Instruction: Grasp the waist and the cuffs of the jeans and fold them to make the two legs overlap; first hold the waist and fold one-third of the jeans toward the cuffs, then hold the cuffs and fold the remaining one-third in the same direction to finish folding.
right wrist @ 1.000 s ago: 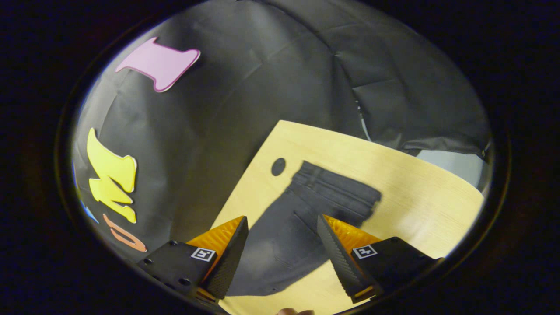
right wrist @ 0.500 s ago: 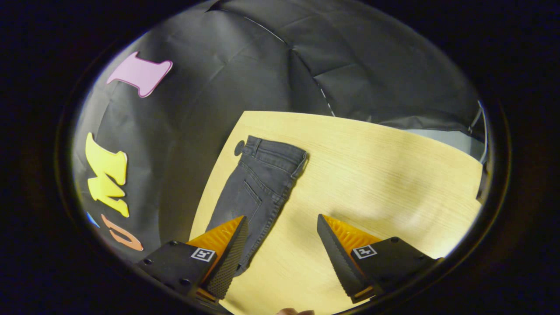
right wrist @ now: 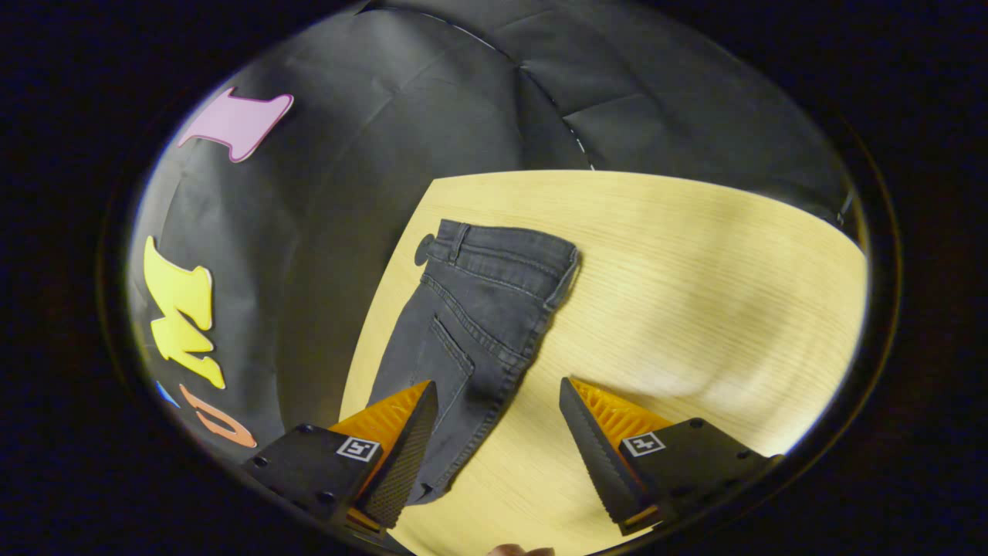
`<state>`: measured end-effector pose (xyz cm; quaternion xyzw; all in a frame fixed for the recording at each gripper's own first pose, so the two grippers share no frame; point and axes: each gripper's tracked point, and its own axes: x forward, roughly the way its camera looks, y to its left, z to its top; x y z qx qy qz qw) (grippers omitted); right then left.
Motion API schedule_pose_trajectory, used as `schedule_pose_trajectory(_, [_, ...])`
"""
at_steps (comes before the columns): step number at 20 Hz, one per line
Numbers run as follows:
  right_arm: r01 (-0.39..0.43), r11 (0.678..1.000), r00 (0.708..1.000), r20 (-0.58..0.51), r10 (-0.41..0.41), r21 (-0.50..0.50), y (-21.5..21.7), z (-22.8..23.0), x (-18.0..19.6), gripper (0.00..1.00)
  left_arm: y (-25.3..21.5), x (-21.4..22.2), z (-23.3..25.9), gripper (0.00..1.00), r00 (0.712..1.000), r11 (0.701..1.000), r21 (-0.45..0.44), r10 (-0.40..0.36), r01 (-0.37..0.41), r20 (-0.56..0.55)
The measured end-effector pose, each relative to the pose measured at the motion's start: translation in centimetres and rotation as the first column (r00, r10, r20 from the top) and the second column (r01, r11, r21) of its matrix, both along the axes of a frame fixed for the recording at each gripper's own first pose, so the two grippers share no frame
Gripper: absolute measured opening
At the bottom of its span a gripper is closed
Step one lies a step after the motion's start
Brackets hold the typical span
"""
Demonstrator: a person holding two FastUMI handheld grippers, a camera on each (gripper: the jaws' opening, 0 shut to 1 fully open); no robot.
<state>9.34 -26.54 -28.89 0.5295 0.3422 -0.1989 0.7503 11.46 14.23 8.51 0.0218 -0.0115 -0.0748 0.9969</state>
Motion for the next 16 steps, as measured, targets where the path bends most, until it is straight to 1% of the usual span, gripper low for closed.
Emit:
schedule_pose_trajectory(3, [0.026,0.999,1.000,0.016,-0.026,0.023,0.1,-0.3,1.7,0.96,1.0,-1.7,-0.4,0.99,1.000,1.000,-0.021,0.021,-0.021,-0.012])
schedule_pose_trajectory(4, [0.041,0.999,0.999,0.022,-0.042,0.034,0.0,-0.2,2.1,0.92,1.3,-1.6,-0.2,0.99,0.999,0.999,-0.024,0.030,-0.030,-0.014])
schedule_pose_trajectory(8, [0.114,0.990,0.991,0.057,-0.118,0.081,-0.4,-0.7,3.1,0.91,2.1,-1.8,0.0,0.99,0.999,0.998,-0.041,0.044,-0.044,-0.016])
schedule_pose_trajectory(11, [0.154,0.983,0.986,0.054,-0.159,0.096,-0.9,-2.1,3.2,0.52,2.1,-2.1,-0.1,0.99,0.999,0.998,-0.040,0.039,-0.040,-0.028])
schedule_pose_trajectory(13, [0.154,0.985,0.986,0.054,-0.159,0.081,-1.2,-2.7,2.6,0.26,1.9,-2.0,0.1,0.99,0.999,0.999,-0.035,0.033,-0.035,-0.033])
schedule_pose_trajectory(14, [0.146,0.988,0.988,0.051,-0.149,0.049,-1.0,-2.9,2.7,0.13,1.8,-2.1,0.1,0.99,0.999,0.999,-0.031,0.030,-0.031,-0.036])
schedule_pose_trajectory(15, [0.130,0.991,0.990,0.049,-0.130,0.015,-0.8,-2.9,2.6,0.01,1.8,-2.2,0.0,0.99,0.999,0.999,-0.027,0.030,-0.031,-0.039])
schedule_pose_trajectory(16, [0.112,0.994,0.993,0.045,-0.112,-0.012,-0.8,-3.3,2.9,0.00,1.8,-2.2,0.0,0.99,0.999,0.999,-0.027,0.028,-0.029,-0.043])
